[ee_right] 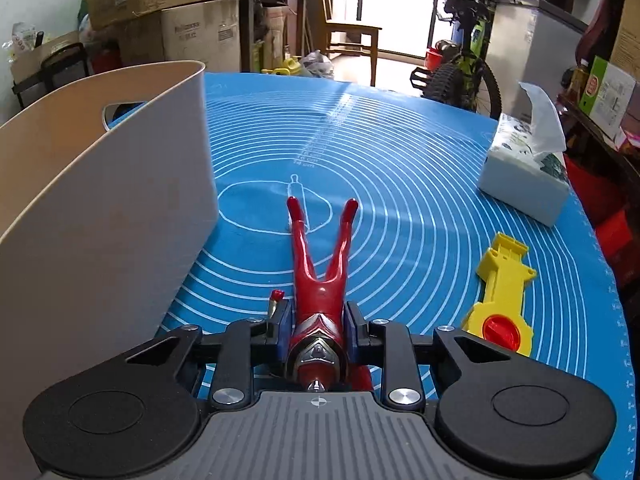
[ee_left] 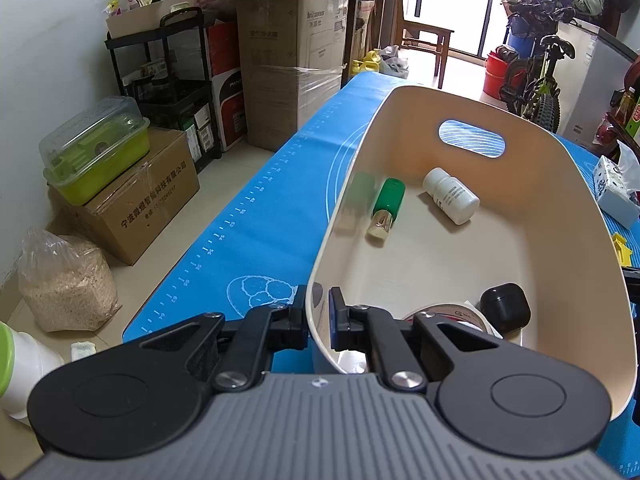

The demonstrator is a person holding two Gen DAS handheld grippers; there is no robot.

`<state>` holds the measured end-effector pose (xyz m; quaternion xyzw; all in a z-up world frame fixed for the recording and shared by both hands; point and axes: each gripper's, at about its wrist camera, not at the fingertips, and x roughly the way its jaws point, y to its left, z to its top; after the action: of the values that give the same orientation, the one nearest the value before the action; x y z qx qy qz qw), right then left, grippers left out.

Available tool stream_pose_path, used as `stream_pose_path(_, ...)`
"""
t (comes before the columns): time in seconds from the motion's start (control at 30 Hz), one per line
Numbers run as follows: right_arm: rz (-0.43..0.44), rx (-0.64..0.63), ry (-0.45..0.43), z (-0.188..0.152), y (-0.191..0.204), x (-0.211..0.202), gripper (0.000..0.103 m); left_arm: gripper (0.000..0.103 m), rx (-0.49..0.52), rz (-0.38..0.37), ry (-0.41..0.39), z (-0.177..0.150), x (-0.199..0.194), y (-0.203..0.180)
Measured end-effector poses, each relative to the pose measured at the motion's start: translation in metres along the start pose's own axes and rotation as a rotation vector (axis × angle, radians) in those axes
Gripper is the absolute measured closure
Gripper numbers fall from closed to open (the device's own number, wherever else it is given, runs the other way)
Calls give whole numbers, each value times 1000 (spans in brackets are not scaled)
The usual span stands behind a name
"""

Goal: Organize rigid objects
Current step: 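Grasp the red action figure by its head with the right tool, then carry the red action figure into the basket with the right tool and release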

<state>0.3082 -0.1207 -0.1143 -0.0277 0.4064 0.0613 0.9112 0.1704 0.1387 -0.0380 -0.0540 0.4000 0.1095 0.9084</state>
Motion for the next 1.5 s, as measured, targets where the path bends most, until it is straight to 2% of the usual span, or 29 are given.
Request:
stream_pose_path(0.27, 0, 83, -18, 0, -18, -12, 68, 91, -7, 1, 0, 0, 0, -1)
stream_pose_path(1.03, 47, 143, -238, 24, -35, -83, 67, 91, -8, 8, 0, 1, -1, 0)
stream_pose_path(1.3, 114, 158, -364, 39, -22, -128, 67, 91, -8, 8, 0, 0, -1, 0)
stream_pose_path(1.5, 202, 114, -413, 46, 12, -151, 67, 91, -7, 9, 0, 0, -1, 0)
